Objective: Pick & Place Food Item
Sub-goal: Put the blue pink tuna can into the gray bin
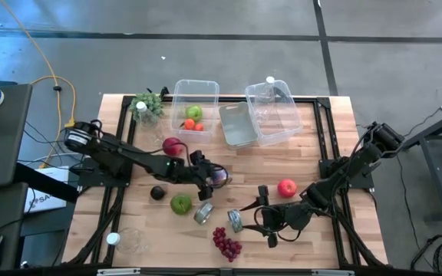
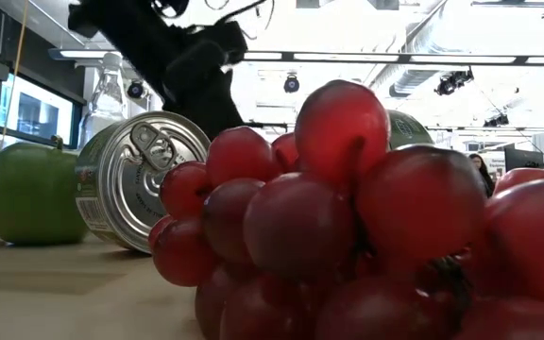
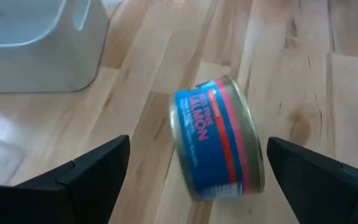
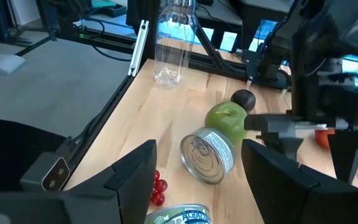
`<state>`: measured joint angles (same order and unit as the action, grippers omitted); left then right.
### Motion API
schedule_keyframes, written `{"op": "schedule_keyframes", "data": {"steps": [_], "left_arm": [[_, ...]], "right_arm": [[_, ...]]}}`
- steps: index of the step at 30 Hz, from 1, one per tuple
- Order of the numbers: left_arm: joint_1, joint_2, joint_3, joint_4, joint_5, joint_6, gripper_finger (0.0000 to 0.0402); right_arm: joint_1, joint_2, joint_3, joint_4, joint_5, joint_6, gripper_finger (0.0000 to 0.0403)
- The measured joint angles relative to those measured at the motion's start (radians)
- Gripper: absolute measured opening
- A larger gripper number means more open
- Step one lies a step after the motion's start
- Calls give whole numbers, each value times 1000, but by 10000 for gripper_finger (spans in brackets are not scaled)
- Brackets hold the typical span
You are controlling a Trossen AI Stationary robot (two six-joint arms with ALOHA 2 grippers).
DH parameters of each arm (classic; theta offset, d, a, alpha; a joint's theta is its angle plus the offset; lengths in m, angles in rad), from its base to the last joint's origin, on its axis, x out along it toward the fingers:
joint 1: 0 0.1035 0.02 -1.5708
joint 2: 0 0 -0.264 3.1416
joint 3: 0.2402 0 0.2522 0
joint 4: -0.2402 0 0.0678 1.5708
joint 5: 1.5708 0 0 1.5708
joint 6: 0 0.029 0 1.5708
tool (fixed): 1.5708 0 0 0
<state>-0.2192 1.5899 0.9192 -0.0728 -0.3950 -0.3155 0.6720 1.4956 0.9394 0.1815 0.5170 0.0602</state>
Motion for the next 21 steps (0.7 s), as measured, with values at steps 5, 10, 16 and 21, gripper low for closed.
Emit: {"op": "schedule_keyframes", "data": {"steps": [5, 10, 16, 21], "left_arm": [[-7, 36, 2, 58, 27, 44, 369], [-5, 48, 2, 54, 29, 75, 369], [-5, 72, 1, 57, 22, 74, 369], [-5, 117, 2, 66, 52, 72, 369]], "right_arm": [[0, 0, 0, -22, 0, 22, 226], [0, 0, 0, -21, 0, 23, 226], [0, 0, 0, -21, 0, 43, 226], [0, 0, 0, -28, 0, 50, 226]]}}
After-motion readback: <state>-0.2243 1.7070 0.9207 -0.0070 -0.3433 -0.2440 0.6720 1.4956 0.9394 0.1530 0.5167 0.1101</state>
